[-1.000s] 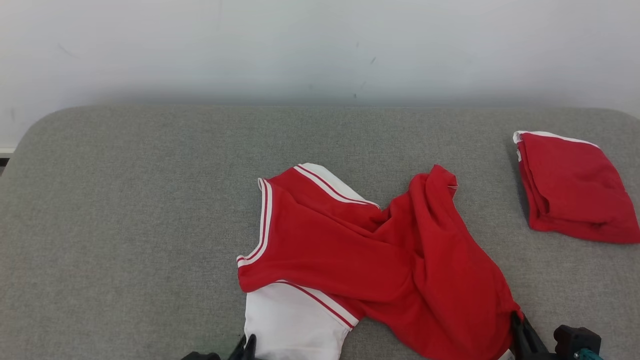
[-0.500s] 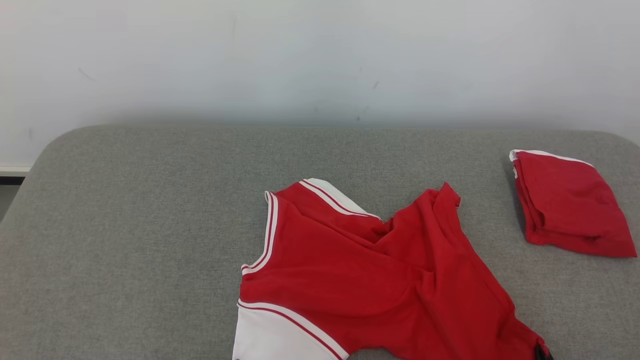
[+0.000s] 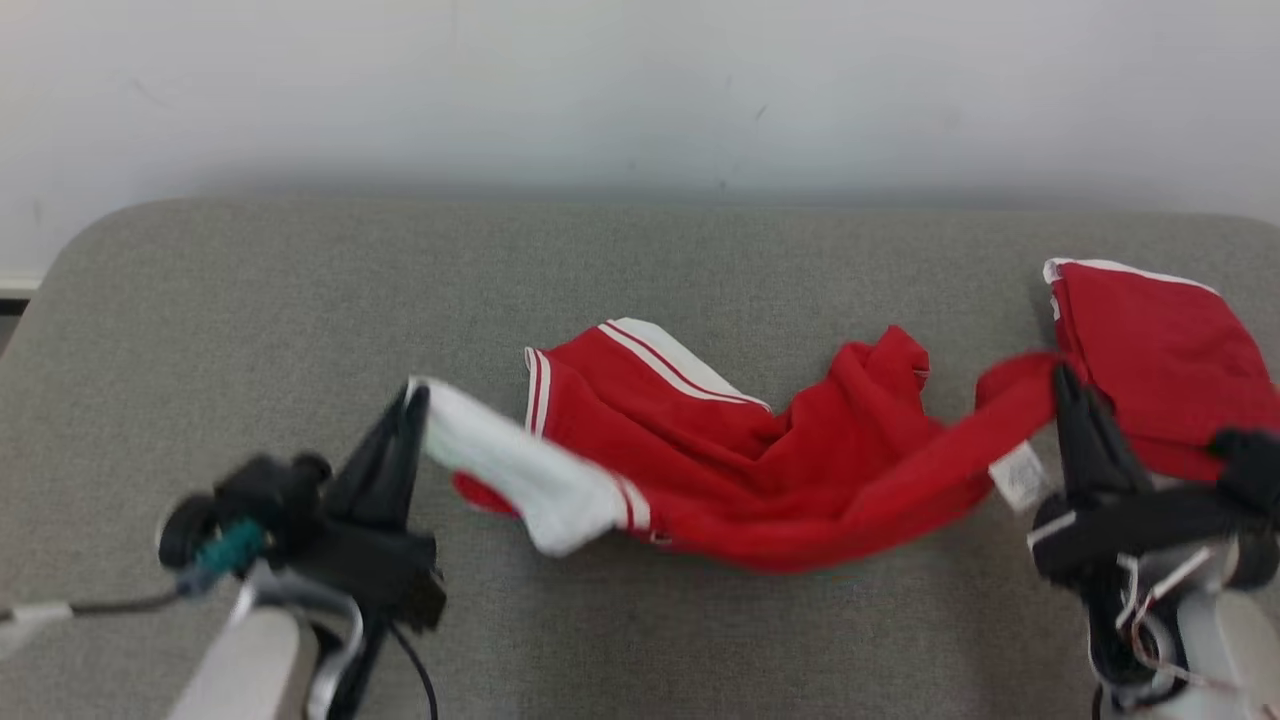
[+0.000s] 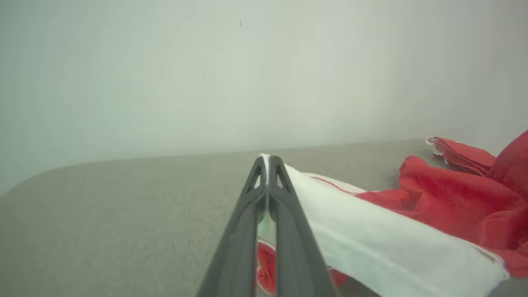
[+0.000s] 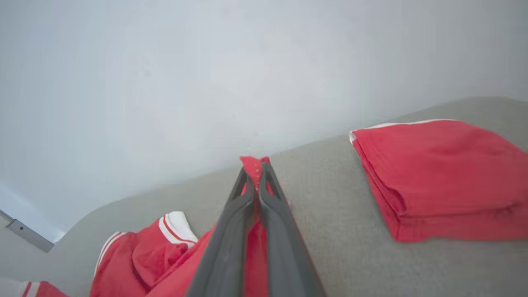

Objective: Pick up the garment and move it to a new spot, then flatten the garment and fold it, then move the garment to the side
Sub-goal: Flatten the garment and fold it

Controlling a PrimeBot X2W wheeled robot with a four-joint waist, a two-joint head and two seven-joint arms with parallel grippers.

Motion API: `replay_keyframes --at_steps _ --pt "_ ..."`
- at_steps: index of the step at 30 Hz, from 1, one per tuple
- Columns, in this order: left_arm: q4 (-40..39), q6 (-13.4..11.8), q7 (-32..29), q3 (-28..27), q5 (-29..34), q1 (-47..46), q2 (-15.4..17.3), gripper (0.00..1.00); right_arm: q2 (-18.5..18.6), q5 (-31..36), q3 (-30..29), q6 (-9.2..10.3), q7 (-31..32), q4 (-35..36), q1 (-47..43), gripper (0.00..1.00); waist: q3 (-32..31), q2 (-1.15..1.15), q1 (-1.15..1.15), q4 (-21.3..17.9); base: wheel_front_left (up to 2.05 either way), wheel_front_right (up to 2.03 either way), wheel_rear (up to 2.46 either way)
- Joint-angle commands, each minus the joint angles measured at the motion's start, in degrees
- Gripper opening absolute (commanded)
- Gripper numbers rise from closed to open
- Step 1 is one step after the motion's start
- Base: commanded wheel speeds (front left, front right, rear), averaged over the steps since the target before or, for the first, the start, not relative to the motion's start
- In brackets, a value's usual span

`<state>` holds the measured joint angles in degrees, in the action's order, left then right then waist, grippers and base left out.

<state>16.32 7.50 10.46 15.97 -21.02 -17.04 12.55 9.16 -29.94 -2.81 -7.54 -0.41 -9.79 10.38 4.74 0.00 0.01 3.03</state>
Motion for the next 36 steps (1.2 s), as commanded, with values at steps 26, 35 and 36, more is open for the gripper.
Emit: replay_keyframes --at_steps 26,35,36 --pt "30.17 -0.1 -13.47 10.43 -13.99 -91.58 8.96 0.0 -4.07 12.23 -19.81 0.06 2.91 -45.45 95.06 0.0 27.83 0.0 -0.01 -0.09 0.0 0.0 0.0" --pt "39.55 -0.1 -9.71 11.91 -13.53 -105.55 6.99 0.0 -3.99 16.98 -26.93 0.06 -3.78 -56.27 104.49 0.0 29.05 0.0 -0.01 -0.39 0.0 0.0 0.0" --pt "40.19 -0.1 -9.46 12.76 -13.13 -105.87 6.84 0.0 -4.12 17.45 -27.21 0.06 -4.29 -57.1 104.88 0.0 29.11 0.0 -0.01 -0.33 0.0 0.0 0.0"
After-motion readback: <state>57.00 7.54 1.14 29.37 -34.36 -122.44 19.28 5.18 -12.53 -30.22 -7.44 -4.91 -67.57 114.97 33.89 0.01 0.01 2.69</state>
